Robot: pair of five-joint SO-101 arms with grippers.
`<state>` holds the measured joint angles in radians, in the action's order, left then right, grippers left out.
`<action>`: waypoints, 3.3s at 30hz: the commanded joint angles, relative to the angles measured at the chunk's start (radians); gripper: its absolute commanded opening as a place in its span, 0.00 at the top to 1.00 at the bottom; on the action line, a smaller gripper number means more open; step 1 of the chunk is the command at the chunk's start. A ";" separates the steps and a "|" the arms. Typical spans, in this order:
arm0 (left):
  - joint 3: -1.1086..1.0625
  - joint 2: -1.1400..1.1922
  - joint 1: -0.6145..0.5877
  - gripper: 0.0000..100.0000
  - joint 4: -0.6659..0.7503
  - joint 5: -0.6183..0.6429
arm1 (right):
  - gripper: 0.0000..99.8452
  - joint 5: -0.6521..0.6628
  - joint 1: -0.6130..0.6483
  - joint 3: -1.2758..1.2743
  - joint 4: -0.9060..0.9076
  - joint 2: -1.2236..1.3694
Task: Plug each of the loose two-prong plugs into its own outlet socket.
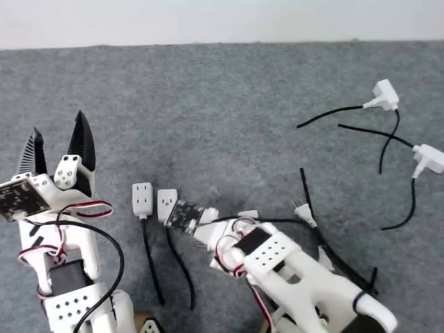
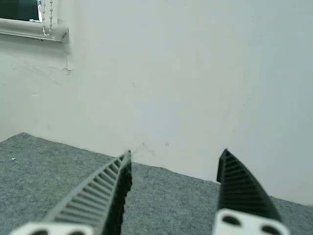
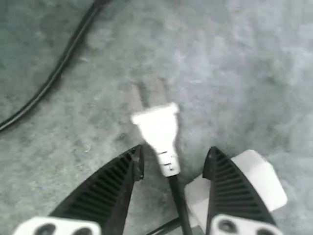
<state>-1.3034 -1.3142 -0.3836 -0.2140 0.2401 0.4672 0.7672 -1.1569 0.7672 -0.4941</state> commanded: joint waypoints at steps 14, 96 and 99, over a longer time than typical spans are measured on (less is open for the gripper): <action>0.008 -0.008 0.000 0.72 0.029 -0.011 | 0.84 -0.005 0.044 0.207 0.114 0.211; -0.176 -0.011 0.534 0.72 0.003 -0.250 | 0.99 -0.006 -0.045 1.002 0.639 -0.094; -0.176 -0.008 0.534 0.72 0.003 -0.250 | 0.99 -0.006 -0.042 1.011 0.639 -0.094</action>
<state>-1.4845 -1.3172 0.1396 -0.2125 -0.0008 0.4733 0.7089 -0.2225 1.4039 -0.5478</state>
